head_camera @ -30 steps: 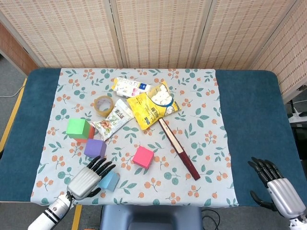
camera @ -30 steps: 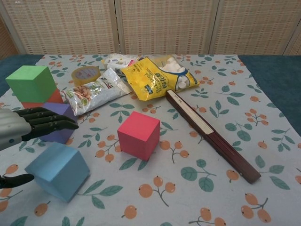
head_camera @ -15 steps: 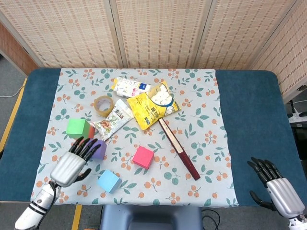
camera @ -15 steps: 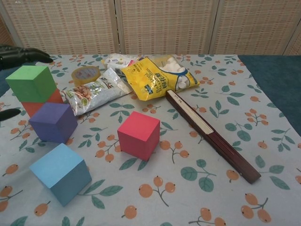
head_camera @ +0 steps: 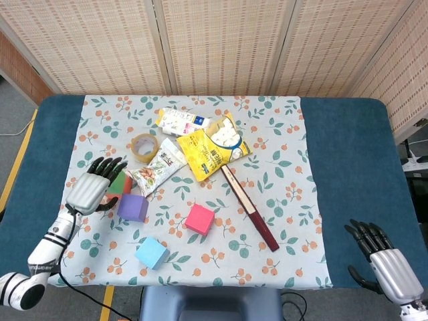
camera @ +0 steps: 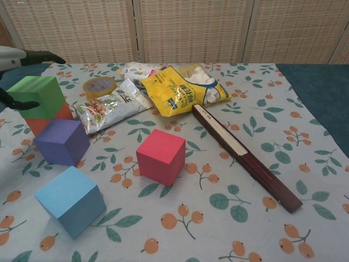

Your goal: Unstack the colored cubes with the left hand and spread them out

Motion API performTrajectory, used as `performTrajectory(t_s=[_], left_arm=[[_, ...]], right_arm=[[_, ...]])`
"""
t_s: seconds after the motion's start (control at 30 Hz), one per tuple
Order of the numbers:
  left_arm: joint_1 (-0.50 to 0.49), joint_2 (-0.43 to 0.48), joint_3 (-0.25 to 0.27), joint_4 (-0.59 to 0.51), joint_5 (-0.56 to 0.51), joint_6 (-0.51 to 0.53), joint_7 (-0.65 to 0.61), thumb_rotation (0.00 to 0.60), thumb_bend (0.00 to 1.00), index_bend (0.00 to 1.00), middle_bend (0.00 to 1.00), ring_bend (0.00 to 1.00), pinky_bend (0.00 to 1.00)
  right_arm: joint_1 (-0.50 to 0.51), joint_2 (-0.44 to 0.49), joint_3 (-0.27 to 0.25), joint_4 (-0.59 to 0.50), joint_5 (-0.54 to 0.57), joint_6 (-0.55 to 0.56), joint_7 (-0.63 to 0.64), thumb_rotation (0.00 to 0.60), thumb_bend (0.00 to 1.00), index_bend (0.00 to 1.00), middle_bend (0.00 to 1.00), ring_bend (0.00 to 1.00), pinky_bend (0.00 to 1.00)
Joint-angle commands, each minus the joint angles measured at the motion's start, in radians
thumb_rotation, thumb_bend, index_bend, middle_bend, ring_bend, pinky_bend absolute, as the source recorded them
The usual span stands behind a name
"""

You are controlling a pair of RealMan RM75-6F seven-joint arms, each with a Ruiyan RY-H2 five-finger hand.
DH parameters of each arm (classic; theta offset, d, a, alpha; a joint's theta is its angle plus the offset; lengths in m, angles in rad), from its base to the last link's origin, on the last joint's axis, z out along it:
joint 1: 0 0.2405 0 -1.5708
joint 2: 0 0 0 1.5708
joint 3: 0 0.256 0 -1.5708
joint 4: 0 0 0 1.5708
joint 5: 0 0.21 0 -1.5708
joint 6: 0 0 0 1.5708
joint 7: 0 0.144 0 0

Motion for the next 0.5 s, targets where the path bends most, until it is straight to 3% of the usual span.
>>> performTrajectory(t_s=[0.03, 0.2, 0.27, 0.37, 0.5], left_arm=[[-0.034, -0.019, -0.005, 0.041, -0.045, -0.059, -0.006, 0.600, 0.35, 0.00, 0.00, 0.00, 0.00], [-0.047, -0.047, -0.013, 0.096, -0.066, -0.077, -0.033, 0.600, 0.35, 0.00, 0.04, 0.01, 0.00], [-0.048, -0.060, -0.017, 0.118, -0.063, -0.070, -0.048, 0.600, 0.34, 0.07, 0.15, 0.07, 0.00], [-0.047, -0.073, -0.017, 0.140, -0.046, -0.058, -0.076, 0.600, 0.33, 0.29, 0.41, 0.27, 0.03], [-0.043, -0.079, -0.013, 0.156, -0.017, -0.035, -0.098, 0.600, 0.36, 0.41, 0.52, 0.36, 0.06]], right_arm=[[0.000, -0.003, 0.002, 0.001, 0.004, -0.003, -0.005, 0.600, 0.29, 0.00, 0.00, 0.00, 0.00], [0.003, -0.007, 0.004, 0.000, 0.010, -0.012, -0.012, 0.600, 0.29, 0.00, 0.00, 0.00, 0.00], [0.003, -0.007, 0.003, 0.000, 0.009, -0.013, -0.012, 0.600, 0.29, 0.00, 0.00, 0.00, 0.00], [0.002, -0.007, 0.003, -0.001, 0.009, -0.011, -0.012, 0.600, 0.29, 0.00, 0.00, 0.00, 0.00], [0.002, -0.007, 0.003, -0.001, 0.008, -0.010, -0.010, 0.600, 0.29, 0.00, 0.00, 0.00, 0.00]])
